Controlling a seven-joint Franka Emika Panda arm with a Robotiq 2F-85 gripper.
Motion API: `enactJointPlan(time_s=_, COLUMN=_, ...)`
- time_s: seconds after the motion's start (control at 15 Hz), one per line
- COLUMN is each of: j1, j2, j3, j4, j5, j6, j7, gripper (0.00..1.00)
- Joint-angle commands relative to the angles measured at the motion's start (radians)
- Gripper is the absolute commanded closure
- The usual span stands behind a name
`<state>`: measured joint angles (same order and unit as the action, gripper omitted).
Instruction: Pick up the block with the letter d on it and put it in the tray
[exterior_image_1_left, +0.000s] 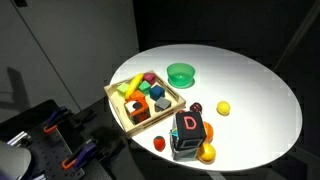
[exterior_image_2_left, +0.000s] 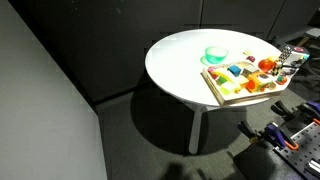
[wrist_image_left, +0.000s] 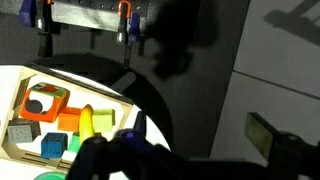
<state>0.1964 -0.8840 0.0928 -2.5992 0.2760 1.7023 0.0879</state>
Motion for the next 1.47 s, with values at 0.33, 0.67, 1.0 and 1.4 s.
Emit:
enactJointPlan(time_s=0.33, j1=-0.042, j2=0.014, j3=0.02, j4=0.012, j5=-0.005, j6=0.003, j7=0.004, gripper=0.0)
enactJointPlan(time_s=0.67, j1=-0.129, j2=0.044, j3=0.014, j4=0.042, j5=-0.035, j6=0.035, j7=0.034, gripper=0.0)
enactJointPlan(time_s=1.0, j1=-0.224, j2=0.059, j3=0.018, j4=0.056, j5=-0.135, j6=0.153, j7=0.062, gripper=0.0)
enactJointPlan(time_s=1.4, j1=-0.31, j2=0.124, j3=-0.006, j4=0.106, j5=-0.254, j6=0.186, j7=0.13, gripper=0.0)
